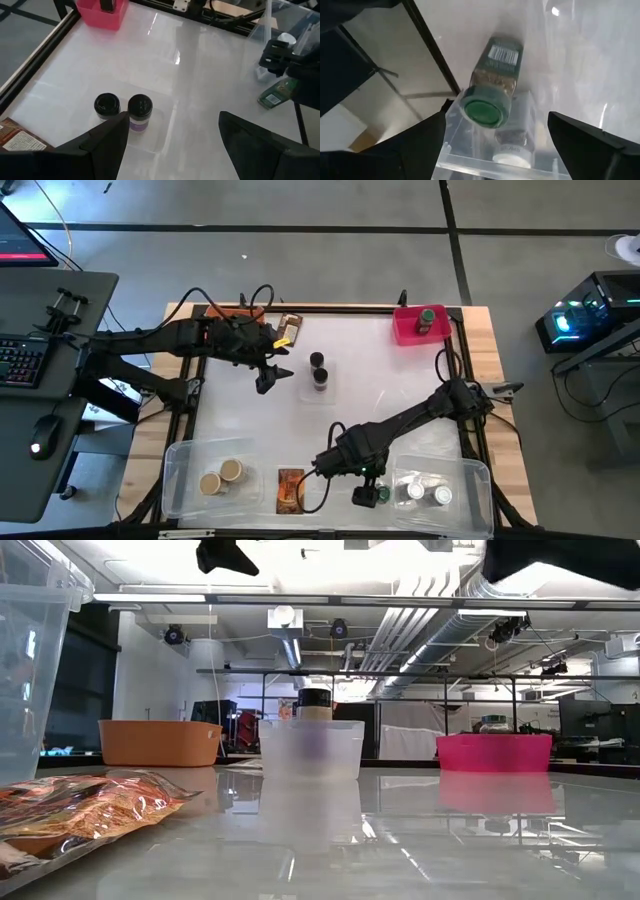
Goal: Sort spices by type
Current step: Put the green seasoning bottle into the pink bin
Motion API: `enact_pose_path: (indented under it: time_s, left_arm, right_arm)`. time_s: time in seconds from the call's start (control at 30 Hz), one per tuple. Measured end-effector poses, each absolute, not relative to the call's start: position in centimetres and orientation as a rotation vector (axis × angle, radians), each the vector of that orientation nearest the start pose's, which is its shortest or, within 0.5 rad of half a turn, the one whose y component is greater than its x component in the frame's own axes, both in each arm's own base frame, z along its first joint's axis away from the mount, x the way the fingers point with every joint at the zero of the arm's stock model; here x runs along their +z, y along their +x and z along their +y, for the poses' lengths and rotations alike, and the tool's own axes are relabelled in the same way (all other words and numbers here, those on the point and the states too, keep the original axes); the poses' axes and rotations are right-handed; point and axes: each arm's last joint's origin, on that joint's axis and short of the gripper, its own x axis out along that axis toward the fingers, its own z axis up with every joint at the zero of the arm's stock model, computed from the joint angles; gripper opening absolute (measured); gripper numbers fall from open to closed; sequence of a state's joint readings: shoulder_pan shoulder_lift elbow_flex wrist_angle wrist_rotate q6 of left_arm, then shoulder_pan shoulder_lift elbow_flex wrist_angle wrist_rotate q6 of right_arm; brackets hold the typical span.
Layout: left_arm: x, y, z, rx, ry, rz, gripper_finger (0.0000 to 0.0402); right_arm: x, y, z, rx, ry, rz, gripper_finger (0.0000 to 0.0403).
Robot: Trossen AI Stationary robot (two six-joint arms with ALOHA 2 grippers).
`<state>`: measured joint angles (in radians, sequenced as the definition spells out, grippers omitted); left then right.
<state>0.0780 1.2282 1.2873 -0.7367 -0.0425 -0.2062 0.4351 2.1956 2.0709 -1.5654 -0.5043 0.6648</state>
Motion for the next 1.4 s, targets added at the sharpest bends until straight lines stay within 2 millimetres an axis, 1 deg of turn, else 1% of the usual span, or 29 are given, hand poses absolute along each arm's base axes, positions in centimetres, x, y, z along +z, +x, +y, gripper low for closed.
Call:
enact_pose_path:
  time_s: [0.1, 0.23, 0.57, 0.73, 0.93, 1.3, 1.4]
  left_arm:
    - [36.6, 24.7, 2.1, 0.185, -0.209, 0.664, 0.0294]
    - [36.6, 24.7, 2.1, 0.185, -0.209, 0.663, 0.0294]
    - [36.6, 24.7, 2.1, 0.185, -0.210, 0.663, 0.0294]
    - [36.6, 24.7, 2.1, 0.185, -0.211, 0.663, 0.0294]
    - [36.6, 24.7, 2.1, 0.191, -0.228, 0.661, 0.0294]
    - [36.6, 24.7, 2.1, 0.197, -0.245, 0.660, 0.0294]
    - [36.6, 24.7, 2.1, 0.197, -0.245, 0.660, 0.0294]
  right_arm:
    - [24.5, 36.7, 18.7, 0.097, 0.559, 1.955, 0.0346]
    - [23.8, 36.7, 18.8, 0.100, 0.558, 1.963, 0.0346]
    - [23.6, 37.0, 19.1, 0.095, 0.581, 1.939, 0.0346]
    - [22.0, 37.1, 19.8, 0.136, 0.541, 1.982, 0.0346]
    - [20.7, 37.0, 20.6, 0.129, 0.521, 2.020, 0.0346]
    - [20.5, 36.7, 21.3, 0.185, 0.472, 2.020, 0.0346]
    - [20.0, 36.6, 21.7, 0.193, 0.479, 2.044, 0.0346]
